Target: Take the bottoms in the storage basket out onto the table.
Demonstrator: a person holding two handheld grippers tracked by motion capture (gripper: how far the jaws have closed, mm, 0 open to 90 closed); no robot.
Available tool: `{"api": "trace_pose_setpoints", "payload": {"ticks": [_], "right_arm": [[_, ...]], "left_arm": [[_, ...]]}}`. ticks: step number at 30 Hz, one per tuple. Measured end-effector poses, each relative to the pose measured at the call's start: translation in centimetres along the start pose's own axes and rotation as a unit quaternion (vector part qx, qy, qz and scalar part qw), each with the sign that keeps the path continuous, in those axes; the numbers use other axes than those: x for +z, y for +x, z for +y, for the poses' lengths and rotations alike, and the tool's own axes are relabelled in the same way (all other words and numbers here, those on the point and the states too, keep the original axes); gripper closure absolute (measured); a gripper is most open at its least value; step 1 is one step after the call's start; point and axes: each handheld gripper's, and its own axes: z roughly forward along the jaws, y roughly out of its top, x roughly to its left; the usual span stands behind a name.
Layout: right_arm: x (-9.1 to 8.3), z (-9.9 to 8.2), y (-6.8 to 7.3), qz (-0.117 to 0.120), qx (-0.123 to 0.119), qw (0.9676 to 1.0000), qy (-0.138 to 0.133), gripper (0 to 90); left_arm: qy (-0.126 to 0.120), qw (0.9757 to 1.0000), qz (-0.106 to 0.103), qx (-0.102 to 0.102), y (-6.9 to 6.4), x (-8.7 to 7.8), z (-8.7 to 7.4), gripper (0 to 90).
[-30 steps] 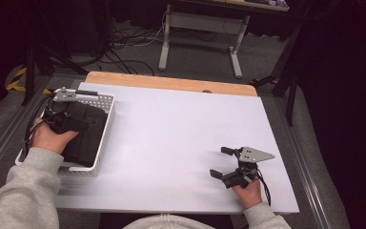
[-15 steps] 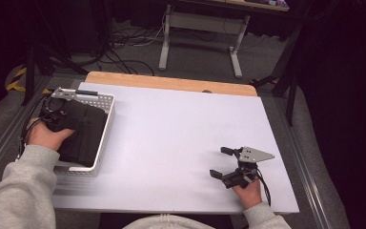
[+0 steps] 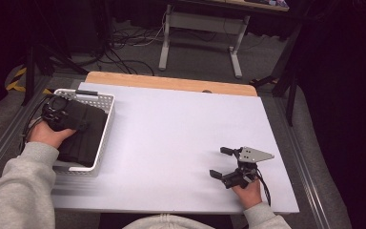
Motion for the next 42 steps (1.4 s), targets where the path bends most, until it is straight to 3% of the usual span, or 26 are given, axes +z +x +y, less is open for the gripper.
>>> {"api": "trace_pose_setpoints", "payload": {"ticks": [3, 14, 25, 31, 42], "right_arm": [[0.0, 0.0, 0.0, 0.002, 0.000, 1.0000, 0.000, 0.7], [0.0, 0.0, 0.0, 0.004, 0.000, 1.0000, 0.001, 0.7], [0.1, 0.0, 0.0, 0.005, 0.000, 1.0000, 0.003, 0.7], [0.1, 0.0, 0.0, 0.006, 0.000, 1.0000, 0.003, 0.7], [0.1, 0.0, 0.0, 0.009, 0.001, 1.0000, 0.003, 0.7]], "left_arm": [[0.027, 0.9996, -0.007, -0.001, 0.0, 0.9, 0.0, 0.0], [0.059, 0.9981, -0.017, -0.011, -0.2, 2.0, 0.1, 0.0], [0.100, 0.9948, -0.018, 0.005, -1.0, 2.7, 0.0, 0.0], [0.104, 0.9943, -0.023, -0.003, -0.4, 3.5, -0.1, 0.0], [0.097, 0.9953, -0.008, -0.001, -0.4, 4.5, -0.4, 0.0]]}}
